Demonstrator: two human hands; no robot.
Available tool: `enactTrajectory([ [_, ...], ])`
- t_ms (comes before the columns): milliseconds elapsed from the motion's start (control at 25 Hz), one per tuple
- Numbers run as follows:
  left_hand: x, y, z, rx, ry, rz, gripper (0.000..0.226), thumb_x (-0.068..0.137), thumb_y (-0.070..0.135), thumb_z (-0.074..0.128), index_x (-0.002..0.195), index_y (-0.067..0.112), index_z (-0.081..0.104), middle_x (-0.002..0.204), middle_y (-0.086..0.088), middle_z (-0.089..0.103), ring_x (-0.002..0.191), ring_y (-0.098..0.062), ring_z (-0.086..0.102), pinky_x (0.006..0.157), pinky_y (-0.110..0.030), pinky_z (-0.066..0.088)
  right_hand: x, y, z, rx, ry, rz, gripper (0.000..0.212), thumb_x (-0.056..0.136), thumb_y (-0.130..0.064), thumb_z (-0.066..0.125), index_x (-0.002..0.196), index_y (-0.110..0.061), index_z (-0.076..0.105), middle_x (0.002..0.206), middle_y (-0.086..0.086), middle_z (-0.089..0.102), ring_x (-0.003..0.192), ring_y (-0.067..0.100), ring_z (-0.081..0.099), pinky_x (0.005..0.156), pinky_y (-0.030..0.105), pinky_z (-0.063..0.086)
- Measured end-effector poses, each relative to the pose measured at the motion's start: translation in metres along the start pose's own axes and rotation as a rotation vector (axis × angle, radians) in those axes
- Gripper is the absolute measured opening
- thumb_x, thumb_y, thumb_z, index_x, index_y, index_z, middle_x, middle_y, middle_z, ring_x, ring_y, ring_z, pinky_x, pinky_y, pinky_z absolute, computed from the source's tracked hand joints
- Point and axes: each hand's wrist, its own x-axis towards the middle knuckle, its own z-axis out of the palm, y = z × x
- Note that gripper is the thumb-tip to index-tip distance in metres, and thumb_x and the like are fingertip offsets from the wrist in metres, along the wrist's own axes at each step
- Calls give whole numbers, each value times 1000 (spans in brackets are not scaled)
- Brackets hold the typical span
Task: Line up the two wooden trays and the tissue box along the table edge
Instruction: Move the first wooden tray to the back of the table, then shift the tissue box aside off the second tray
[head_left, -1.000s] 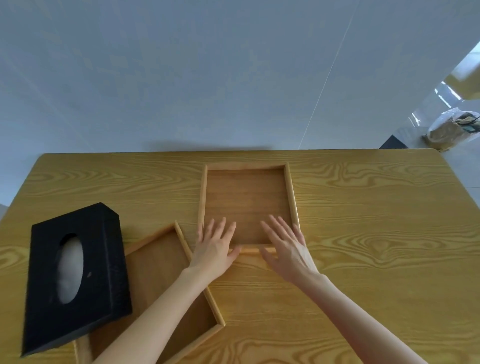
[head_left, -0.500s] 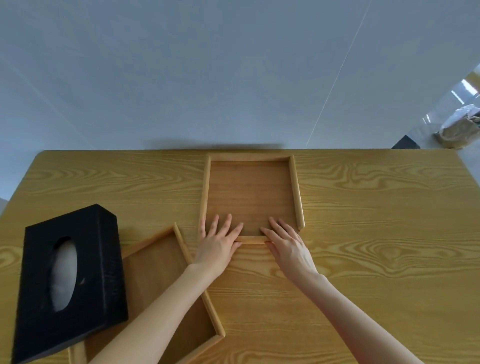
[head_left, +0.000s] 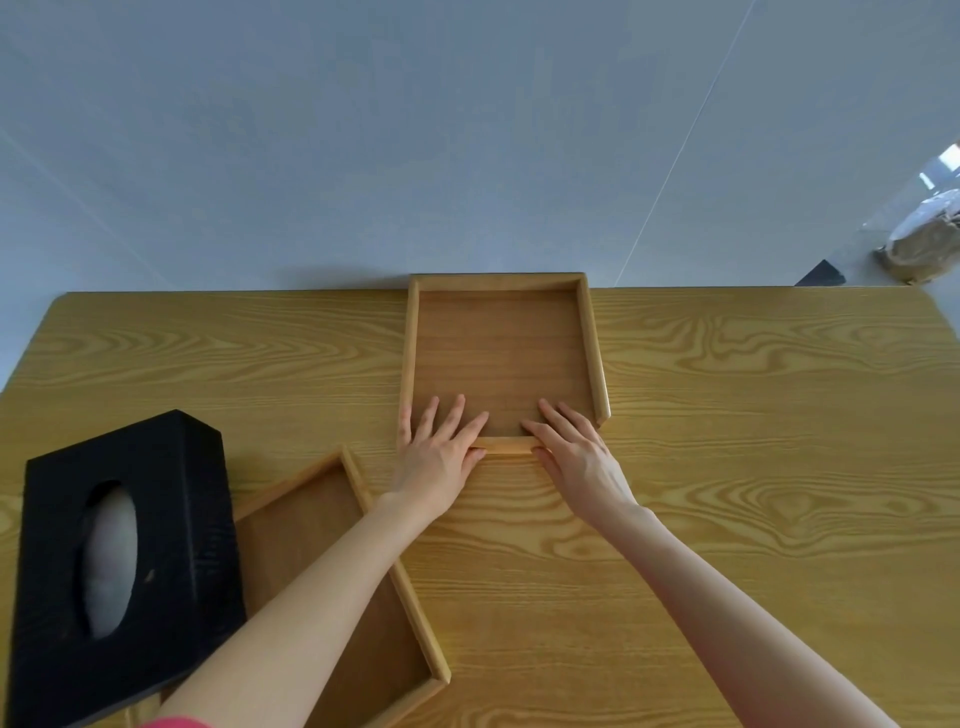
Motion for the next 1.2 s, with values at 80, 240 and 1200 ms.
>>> enactTrajectory([
  [80, 0, 1, 0, -14, -11, -3, 52, 96, 43, 27, 146, 33, 13, 159, -1, 5, 146, -27, 0, 116, -48, -12, -1, -2, -1, -14, -12, 19, 39, 97, -23, 43, 136, -22, 44, 153, -1, 29, 144, 19, 19, 115, 35, 24],
  [240, -1, -1, -7, -38, -48, 13, 54, 96, 39, 31, 146, 30, 14, 159, -2, 6, 147, -27, 1, 116, -48, -11, 1, -9, -8, -66, -116, 63, 49, 96, -26, 44, 143, -25, 31, 157, -2, 19, 146, 17, 11, 118, 35, 11],
  [1200, -141, -77, -70, -172, 123, -74, 68, 93, 40, 40, 148, 18, 6, 158, -11, 8, 146, -29, 4, 120, -46, 8, -72, -170, -29, 124, -99, 57, 55, 93, -38, 45, 143, -21, 30, 152, 2, 33, 139, 21, 30, 108, 40, 35],
])
